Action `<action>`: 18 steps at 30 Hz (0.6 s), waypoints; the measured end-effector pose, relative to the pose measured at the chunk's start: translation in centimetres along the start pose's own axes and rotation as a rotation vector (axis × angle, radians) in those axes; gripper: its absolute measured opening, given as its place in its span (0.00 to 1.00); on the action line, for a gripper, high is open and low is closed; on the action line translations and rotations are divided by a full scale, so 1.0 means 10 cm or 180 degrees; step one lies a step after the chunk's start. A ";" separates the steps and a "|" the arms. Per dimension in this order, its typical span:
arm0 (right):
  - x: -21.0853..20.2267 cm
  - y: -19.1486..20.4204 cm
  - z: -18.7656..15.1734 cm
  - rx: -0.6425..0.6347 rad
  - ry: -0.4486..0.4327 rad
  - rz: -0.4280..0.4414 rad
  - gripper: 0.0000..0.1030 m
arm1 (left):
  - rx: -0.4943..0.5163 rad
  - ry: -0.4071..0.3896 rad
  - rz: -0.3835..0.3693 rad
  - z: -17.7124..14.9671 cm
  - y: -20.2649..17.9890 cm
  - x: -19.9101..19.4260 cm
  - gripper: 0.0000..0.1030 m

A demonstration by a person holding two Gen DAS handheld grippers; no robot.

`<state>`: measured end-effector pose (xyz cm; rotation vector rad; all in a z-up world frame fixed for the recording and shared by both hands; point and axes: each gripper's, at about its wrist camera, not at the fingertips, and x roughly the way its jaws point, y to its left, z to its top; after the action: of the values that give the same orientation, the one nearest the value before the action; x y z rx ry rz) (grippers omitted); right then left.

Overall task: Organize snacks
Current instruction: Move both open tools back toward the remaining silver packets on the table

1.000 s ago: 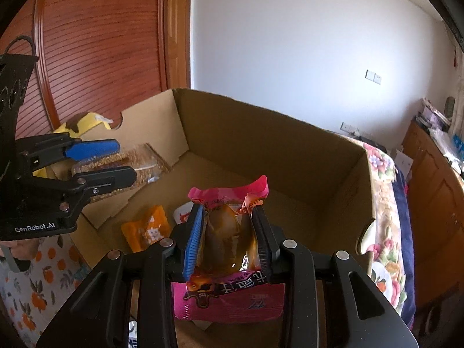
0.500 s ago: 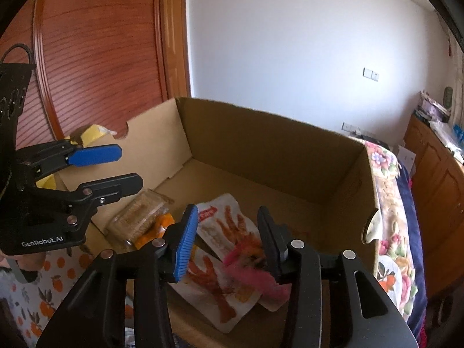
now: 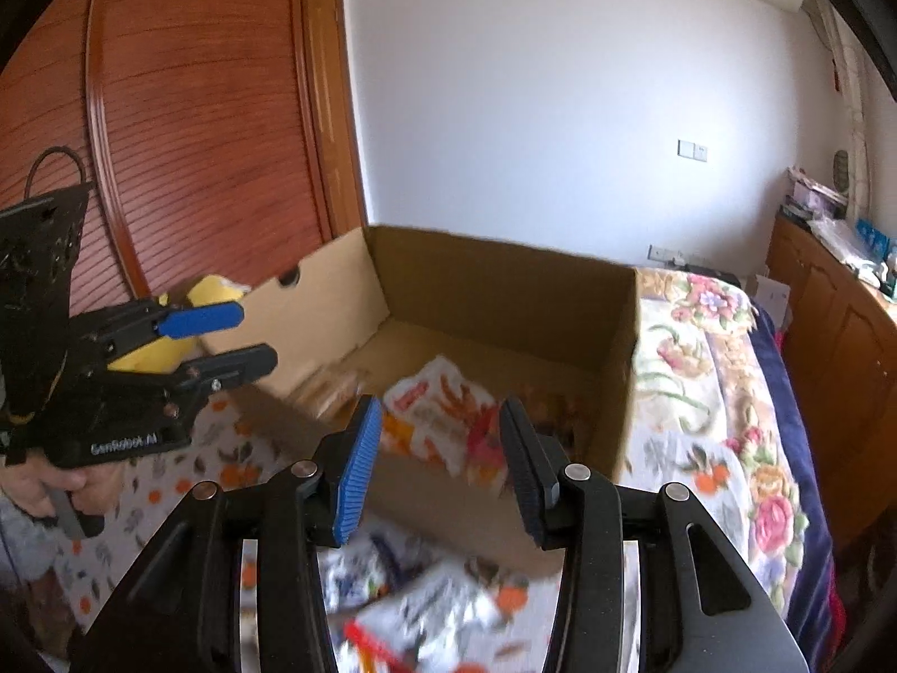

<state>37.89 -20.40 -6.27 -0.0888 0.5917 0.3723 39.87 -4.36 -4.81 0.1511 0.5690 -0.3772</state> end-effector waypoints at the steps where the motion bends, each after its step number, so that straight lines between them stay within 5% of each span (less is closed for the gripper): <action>1: -0.05 0.00 -0.07 0.0023 0.0022 -0.0022 0.43 | -0.0002 0.0021 -0.0011 -0.05 -0.02 -0.03 0.55; 7: -0.17 0.06 -0.40 0.0139 0.0160 -0.0059 0.45 | -0.0079 0.0198 -0.0106 -0.42 -0.15 -0.13 0.55; 11: -0.11 0.12 -0.61 0.0138 0.0319 -0.0073 0.64 | -0.0143 0.0357 -0.0151 -0.67 -0.22 -0.13 0.55; 18: 0.06 0.12 -0.83 0.0237 0.0460 -0.0071 0.75 | -0.0194 0.0581 -0.0177 -0.96 -0.34 -0.06 0.58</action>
<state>33.51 -20.62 -13.48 -0.0510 0.7460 0.3235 33.35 -5.02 -12.58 0.1118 0.7652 -0.4020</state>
